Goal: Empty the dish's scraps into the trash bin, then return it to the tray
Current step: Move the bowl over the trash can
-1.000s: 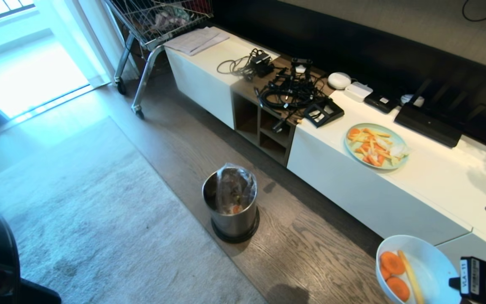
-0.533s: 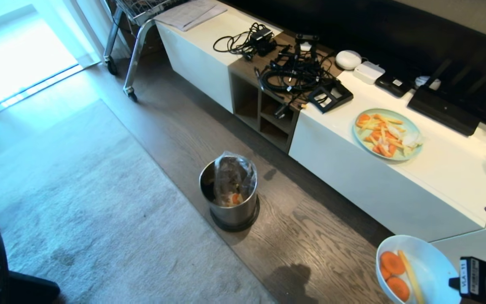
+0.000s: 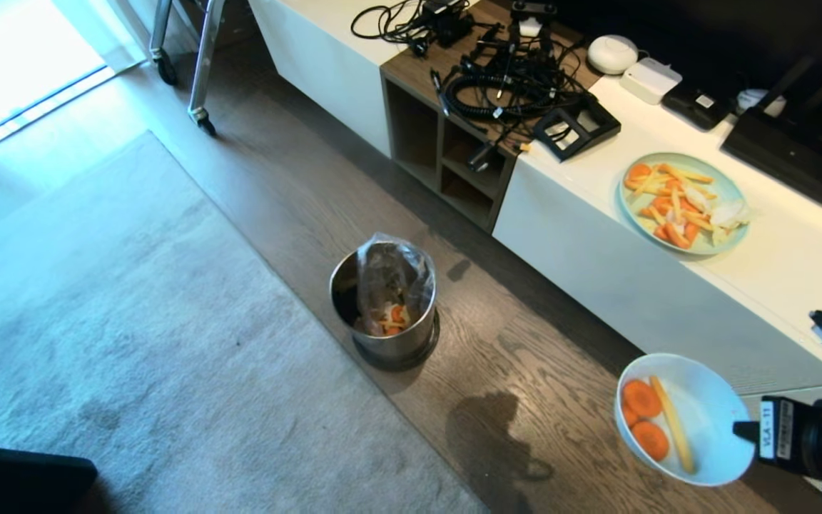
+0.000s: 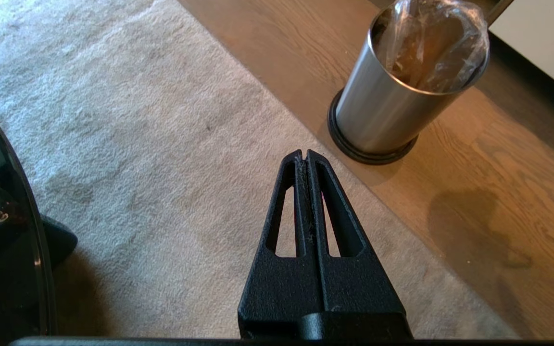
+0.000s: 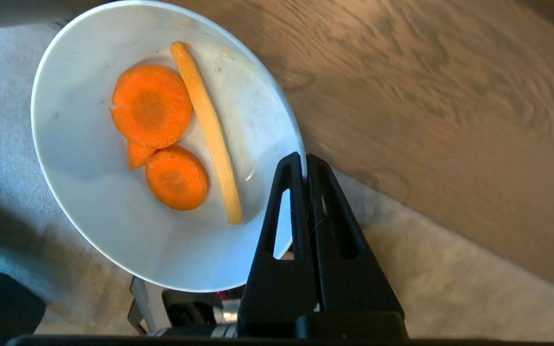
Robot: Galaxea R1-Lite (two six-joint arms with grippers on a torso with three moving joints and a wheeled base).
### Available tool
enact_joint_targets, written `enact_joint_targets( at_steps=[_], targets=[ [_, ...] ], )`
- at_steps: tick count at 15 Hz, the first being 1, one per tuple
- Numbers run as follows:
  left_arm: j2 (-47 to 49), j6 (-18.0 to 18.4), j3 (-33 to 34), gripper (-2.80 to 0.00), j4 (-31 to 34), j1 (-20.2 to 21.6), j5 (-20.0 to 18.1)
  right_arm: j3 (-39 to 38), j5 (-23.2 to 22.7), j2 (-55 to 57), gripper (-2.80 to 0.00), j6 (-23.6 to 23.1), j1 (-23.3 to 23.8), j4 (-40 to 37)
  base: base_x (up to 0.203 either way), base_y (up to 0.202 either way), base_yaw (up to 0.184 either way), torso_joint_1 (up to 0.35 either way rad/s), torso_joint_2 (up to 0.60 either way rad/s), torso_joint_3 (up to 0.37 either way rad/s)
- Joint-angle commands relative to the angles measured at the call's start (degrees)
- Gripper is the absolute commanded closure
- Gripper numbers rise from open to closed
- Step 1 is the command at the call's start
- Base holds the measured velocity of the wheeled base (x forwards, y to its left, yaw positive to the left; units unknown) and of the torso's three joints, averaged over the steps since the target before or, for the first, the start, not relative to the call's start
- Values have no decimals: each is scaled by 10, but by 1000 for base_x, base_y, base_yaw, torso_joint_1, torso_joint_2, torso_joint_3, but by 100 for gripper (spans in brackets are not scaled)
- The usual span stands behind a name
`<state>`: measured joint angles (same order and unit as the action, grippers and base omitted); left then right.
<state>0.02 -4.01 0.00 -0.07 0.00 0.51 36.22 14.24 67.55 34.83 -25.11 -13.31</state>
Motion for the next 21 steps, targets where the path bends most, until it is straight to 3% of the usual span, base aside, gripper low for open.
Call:
enact_joint_targets(
  at_steps=[1,6,14,21],
  targets=[
    [0,-1,0,0,0,0,0,0,0,0,0,-32,0,29,0,0,0,7,8,-192],
    [0,-1,0,0,0,0,0,6,0,24,0,-87,1,99,0,0,0,4,2,-197],
    [0,0,0,0,0,0,0,42,-1,50,0,-90,1,101,0,0,0,1,1,-183],
    [0,-1,0,0,0,0,0,107,-1,102,0,-109,1,102,0,0,0,0,1,-13]
  ],
)
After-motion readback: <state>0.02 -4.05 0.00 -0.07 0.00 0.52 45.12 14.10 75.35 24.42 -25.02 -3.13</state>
